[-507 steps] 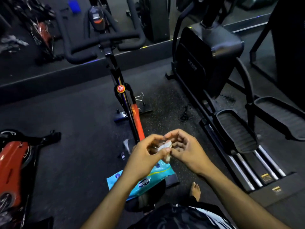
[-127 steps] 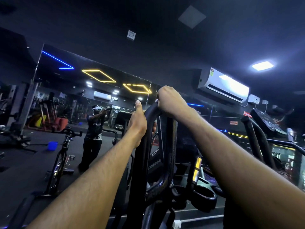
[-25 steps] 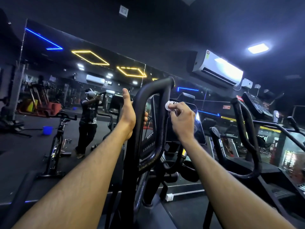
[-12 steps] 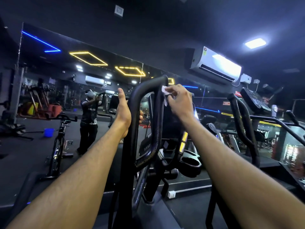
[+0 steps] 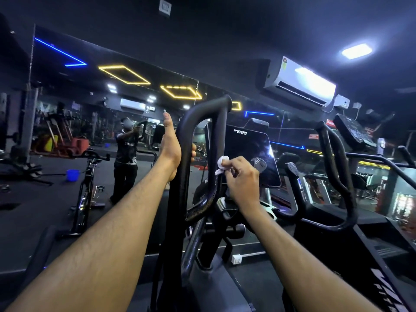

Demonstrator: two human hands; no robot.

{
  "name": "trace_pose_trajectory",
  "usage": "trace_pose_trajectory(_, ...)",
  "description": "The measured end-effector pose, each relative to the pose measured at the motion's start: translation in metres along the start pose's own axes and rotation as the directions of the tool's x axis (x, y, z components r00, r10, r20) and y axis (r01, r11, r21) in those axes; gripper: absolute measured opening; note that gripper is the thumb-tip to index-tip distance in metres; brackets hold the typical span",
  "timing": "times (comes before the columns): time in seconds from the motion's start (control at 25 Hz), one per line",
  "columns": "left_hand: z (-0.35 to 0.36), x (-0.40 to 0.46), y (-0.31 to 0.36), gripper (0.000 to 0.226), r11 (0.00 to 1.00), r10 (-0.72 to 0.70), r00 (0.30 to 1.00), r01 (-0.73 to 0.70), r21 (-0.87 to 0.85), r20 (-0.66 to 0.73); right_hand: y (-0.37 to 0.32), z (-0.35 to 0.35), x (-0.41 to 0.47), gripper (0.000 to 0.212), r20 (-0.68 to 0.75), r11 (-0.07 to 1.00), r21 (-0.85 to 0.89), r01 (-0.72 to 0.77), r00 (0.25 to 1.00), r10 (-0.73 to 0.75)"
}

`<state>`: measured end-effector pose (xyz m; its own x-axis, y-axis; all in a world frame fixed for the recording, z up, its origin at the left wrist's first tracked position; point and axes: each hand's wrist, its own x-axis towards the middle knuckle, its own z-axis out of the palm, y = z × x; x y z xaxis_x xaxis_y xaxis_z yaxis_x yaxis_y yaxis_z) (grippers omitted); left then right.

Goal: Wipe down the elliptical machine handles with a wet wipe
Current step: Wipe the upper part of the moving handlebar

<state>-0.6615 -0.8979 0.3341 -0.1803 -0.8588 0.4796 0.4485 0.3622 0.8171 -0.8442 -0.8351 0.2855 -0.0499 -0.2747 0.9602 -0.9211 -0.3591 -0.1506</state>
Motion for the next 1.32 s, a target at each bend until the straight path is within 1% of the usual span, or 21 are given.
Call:
trace_pose_trajectory(0.12, 0.001, -0.004, 0.003, 0.099, 1.0, 0.003, 1.0, -0.003, 0.015, -0.009, -0.001, -0.006, -0.027, 0.015, 0.09, 1.0, -0.027, 0.012, 0.996, -0.009)
trace_pose_trajectory(0.24, 0.001, -0.004, 0.004, 0.099, 1.0, 0.015, 1.0, -0.015, 0.019, 0.0, 0.003, -0.021, -0.016, 0.019, 0.195, 0.999, -0.019, 0.039, 0.98, -0.035)
trace_pose_trajectory(0.28, 0.0, -0.003, 0.003, 0.1, 1.0, 0.018, 1.0, -0.018, 0.02, 0.002, 0.002, -0.026, 0.001, 0.019, 0.189, 0.998, -0.025, 0.064, 0.98, -0.058)
trace_pose_trajectory(0.4, -0.001, 0.001, 0.001, 0.101, 0.999, 0.014, 1.0, -0.014, 0.031, 0.006, -0.004, -0.033, 0.072, 0.017, 0.078, 0.985, -0.102, 0.142, 0.988, -0.134)
trace_pose_trajectory(0.48, -0.002, 0.003, -0.001, 0.099, 0.999, 0.025, 1.0, -0.025, 0.035, 0.016, -0.011, -0.023, 0.113, 0.02, 0.108, 0.954, -0.171, 0.245, 0.967, -0.229)
trace_pose_trajectory(0.56, -0.003, 0.006, -0.003, 0.098, 0.999, 0.034, 0.999, -0.035, 0.032, 0.02, -0.015, -0.011, 0.131, 0.019, 0.181, 0.902, -0.217, 0.373, 0.923, -0.339)
trace_pose_trajectory(0.68, -0.004, 0.01, -0.006, 0.107, 0.998, 0.049, 0.999, -0.049, 0.028, 0.02, -0.012, -0.007, 0.118, 0.025, 0.225, 0.847, -0.263, 0.462, 0.883, -0.412)
trace_pose_trajectory(0.72, -0.003, 0.011, -0.006, 0.106, 0.998, 0.055, 0.998, -0.055, 0.027, 0.02, -0.008, -0.01, 0.107, 0.027, 0.27, 0.821, -0.273, 0.502, 0.859, -0.436)
trace_pose_trajectory(0.8, -0.003, 0.011, -0.006, 0.099, 0.998, 0.06, 0.998, -0.06, 0.01, 0.018, -0.001, -0.019, 0.082, 0.028, 0.416, 0.749, -0.246, 0.615, 0.765, -0.492)
trace_pose_trajectory(0.84, -0.004, 0.012, -0.006, 0.096, 0.998, 0.058, 0.998, -0.059, 0.008, 0.02, 0.001, -0.025, 0.078, 0.024, 0.482, 0.719, -0.215, 0.661, 0.712, -0.51)
trace_pose_trajectory(0.88, -0.004, 0.012, -0.007, 0.096, 0.998, 0.057, 0.998, -0.057, 0.009, 0.025, 0.0, -0.029, 0.082, 0.02, 0.522, 0.697, -0.186, 0.692, 0.671, -0.527)
trace_pose_trajectory(0.92, -0.005, 0.014, -0.008, 0.096, 0.998, 0.056, 0.998, -0.057, 0.01, 0.03, -0.003, -0.031, 0.094, 0.019, 0.531, 0.678, -0.178, 0.713, 0.649, -0.544)
trace_pose_trajectory(1.04, -0.005, 0.015, -0.009, 0.098, 0.998, 0.054, 0.998, -0.055, 0.023, 0.027, -0.017, -0.027, 0.145, 0.016, 0.488, 0.597, -0.29, 0.748, 0.652, -0.581)
trace_pose_trajectory(1.08, -0.005, 0.014, -0.009, 0.098, 0.998, 0.055, 0.998, -0.055, 0.021, 0.029, -0.021, -0.024, 0.156, 0.016, 0.517, 0.538, -0.329, 0.776, 0.625, -0.585)
trace_pose_trajectory(1.16, -0.004, 0.015, -0.009, 0.098, 0.998, 0.061, 0.998, -0.062, 0.017, 0.026, -0.023, -0.019, 0.161, 0.014, 0.623, 0.383, -0.376, 0.844, 0.536, -0.57)
trace_pose_trajectory(1.2, -0.004, 0.016, -0.01, 0.1, 0.998, 0.066, 0.998, -0.066, 0.024, 0.026, -0.023, -0.019, 0.159, 0.013, 0.655, 0.312, -0.396, 0.864, 0.504, -0.564)
trace_pose_trajectory(1.24, -0.004, 0.018, -0.01, 0.103, 0.997, 0.07, 0.997, -0.07, 0.03, 0.027, -0.025, -0.019, 0.155, 0.012, 0.656, 0.277, -0.419, 0.864, 0.5, -0.566)
trace_pose_trajectory(1.28, -0.005, 0.018, -0.011, 0.104, 0.997, 0.073, 0.997, -0.074, 0.033, 0.031, -0.024, -0.017, 0.15, 0.012, 0.647, 0.277, -0.434, 0.857, 0.511, -0.566)
trace_pose_trajectory(1.32, -0.005, 0.018, -0.011, 0.104, 0.997, 0.077, 0.996, -0.078, 0.03, 0.036, -0.025, -0.016, 0.143, 0.013, 0.645, 0.311, -0.429, 0.848, 0.529, -0.552)
